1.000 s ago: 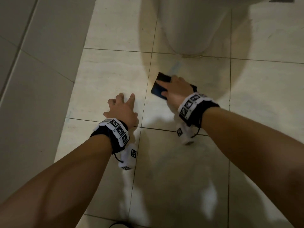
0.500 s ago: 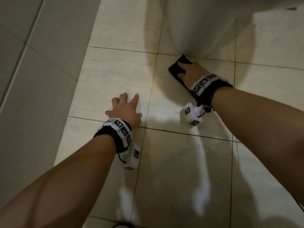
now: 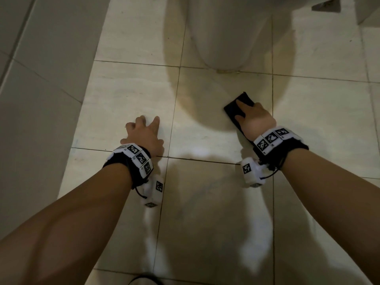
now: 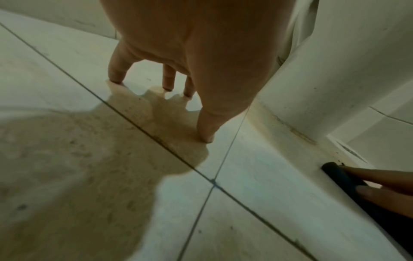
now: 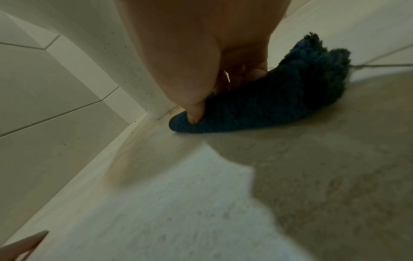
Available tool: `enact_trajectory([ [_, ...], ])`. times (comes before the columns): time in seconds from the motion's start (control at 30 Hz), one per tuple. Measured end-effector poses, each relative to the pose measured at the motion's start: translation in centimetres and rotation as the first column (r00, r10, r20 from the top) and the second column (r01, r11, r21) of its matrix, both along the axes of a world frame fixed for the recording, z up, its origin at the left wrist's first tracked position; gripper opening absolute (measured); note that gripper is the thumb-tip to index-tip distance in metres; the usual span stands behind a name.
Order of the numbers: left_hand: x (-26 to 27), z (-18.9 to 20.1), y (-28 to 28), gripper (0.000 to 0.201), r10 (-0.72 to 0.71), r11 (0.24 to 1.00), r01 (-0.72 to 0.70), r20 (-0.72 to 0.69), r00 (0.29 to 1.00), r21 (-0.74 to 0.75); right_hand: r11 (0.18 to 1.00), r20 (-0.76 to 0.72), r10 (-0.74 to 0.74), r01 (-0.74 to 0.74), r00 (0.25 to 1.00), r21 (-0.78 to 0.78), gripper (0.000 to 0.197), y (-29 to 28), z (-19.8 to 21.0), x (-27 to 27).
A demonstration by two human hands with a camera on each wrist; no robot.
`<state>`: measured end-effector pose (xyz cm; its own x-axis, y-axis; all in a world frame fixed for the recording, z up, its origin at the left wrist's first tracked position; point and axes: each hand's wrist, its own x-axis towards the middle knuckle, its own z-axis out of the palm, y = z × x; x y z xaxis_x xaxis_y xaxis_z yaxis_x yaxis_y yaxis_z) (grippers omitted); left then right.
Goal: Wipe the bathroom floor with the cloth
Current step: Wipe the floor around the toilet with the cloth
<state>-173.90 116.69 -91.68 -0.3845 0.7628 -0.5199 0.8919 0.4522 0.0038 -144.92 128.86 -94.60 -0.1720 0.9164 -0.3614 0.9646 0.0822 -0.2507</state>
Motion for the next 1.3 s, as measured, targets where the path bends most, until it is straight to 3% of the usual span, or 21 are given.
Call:
enact_trajectory([
  [0.23, 0.0, 0.1, -0.2, 0.073, 0.033, 0.999, -0.034, 0.015, 0.999, 0.036, 1.0, 0.062, 0.01, -0.008, 0.998, -0.024, 0.053, 1.9, 0.5, -2.2],
  [0.47, 0.1, -0.2, -0.2, 0.075, 0.03, 0.999, -0.03, -0.009, 1.0, 0.043, 0.999, -0.021, 0.004, -0.005, 1.0, -0.045, 0.056, 5.7, 1.4, -6.2],
  [0.7, 0.7, -0.2, -0.1, 0.073, 0.04, 0.999, -0.04, -0.016, 0.999, 0.036, 0.939, -0.04, 0.337, -0.339, 0.941, -0.064, 0.056, 3.1, 1.9, -14.5],
  [0.8, 0.6, 0.0, -0.2, 0.073, 0.041, 0.999, -0.041, -0.014, 0.999, 0.036, 0.916, -0.076, 0.394, -0.398, 0.916, -0.051, 0.054, 1.8, 1.5, -15.5],
  [0.97, 0.5, 0.2, -0.3, 0.075, 0.051, 0.999, -0.051, -0.006, 0.999, -0.006, 0.95, -0.078, 0.304, -0.308, 0.95, -0.053, 0.054, 3.8, 1.5, -13.0],
  [1.3, 0.6, 0.4, -0.1, 0.08, 0.065, 0.998, -0.065, 0.005, 0.998, 0.007, 0.993, -0.018, -0.117, 0.118, 0.993, 0.027, 0.054, 4.0, 0.6, 0.6],
])
